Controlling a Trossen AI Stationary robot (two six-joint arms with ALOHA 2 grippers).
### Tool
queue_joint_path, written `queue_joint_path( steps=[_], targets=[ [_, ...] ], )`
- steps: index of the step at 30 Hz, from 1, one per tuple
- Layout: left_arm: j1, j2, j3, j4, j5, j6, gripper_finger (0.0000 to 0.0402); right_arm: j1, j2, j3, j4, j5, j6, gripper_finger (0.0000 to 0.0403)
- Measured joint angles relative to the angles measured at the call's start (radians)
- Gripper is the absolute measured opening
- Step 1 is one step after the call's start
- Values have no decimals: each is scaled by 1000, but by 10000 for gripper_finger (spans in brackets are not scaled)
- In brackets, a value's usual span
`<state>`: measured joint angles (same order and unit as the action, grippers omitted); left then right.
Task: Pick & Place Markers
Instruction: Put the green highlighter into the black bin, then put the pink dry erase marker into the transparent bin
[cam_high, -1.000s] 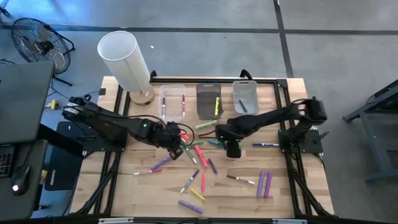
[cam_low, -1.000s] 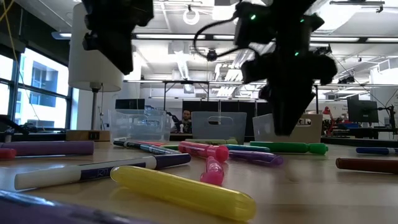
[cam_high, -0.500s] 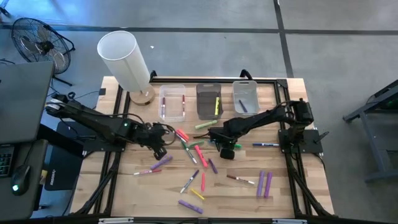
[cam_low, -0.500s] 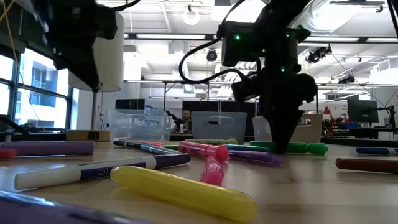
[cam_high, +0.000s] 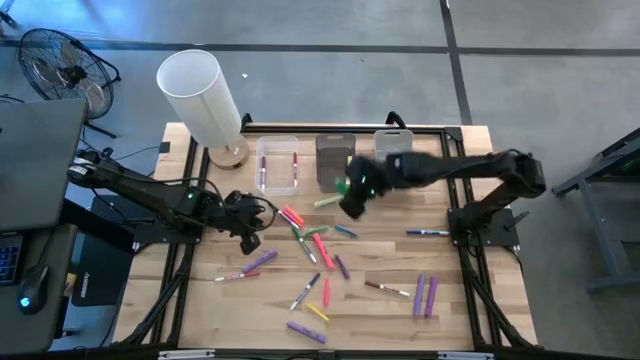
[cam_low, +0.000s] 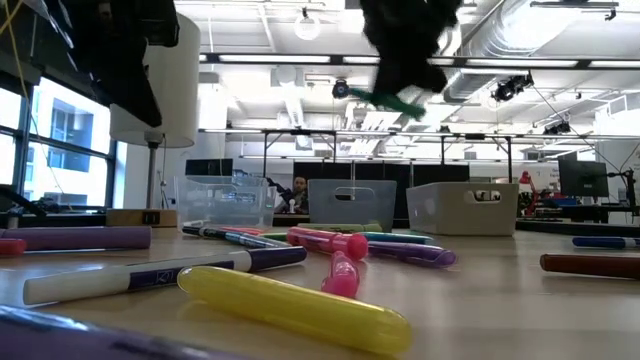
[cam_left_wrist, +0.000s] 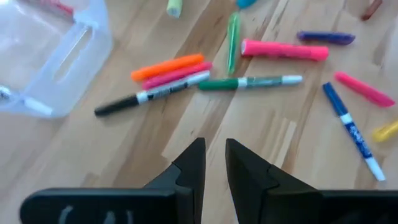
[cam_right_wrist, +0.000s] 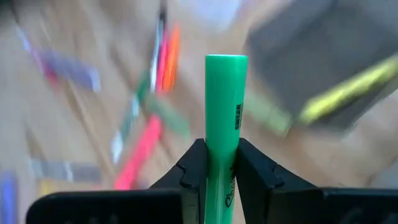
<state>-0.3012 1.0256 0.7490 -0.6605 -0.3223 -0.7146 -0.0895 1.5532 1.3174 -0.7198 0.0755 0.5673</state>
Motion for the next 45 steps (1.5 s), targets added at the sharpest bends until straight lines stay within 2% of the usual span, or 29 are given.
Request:
queue_joint_path(
  steps=[4,8,11,15,20,22,27,31,38,41,45],
  targets=[
    [0,0,0,30,-10,33,60,-90,38,141,98,69,34,49],
    [0,0,0,31,-11,38,60,-183,145,279,115,67,12,49],
    [0,0,0,30,-2,37,60,-241,255,354,54,35,12,49],
    [0,0,0,30,3,31,60,-298,396,400,-54,-1,42,49],
    [0,0,0,30,32,26,60,-322,493,401,-102,-22,28,51],
    [0,0,0,30,48,26,60,-322,509,400,-110,-19,22,73],
    [0,0,0,30,50,25,60,-322,495,401,-124,-1,26,153],
    [0,0,0,30,48,25,60,-323,436,401,-160,-2,15,180],
    [0,1,0,32,24,25,60,-268,261,401,-245,5,-36,153],
    [0,1,0,33,23,25,60,-194,192,403,-251,-28,-76,137],
    [0,1,0,33,16,25,60,-68,141,403,-254,20,-80,122]
  ],
)
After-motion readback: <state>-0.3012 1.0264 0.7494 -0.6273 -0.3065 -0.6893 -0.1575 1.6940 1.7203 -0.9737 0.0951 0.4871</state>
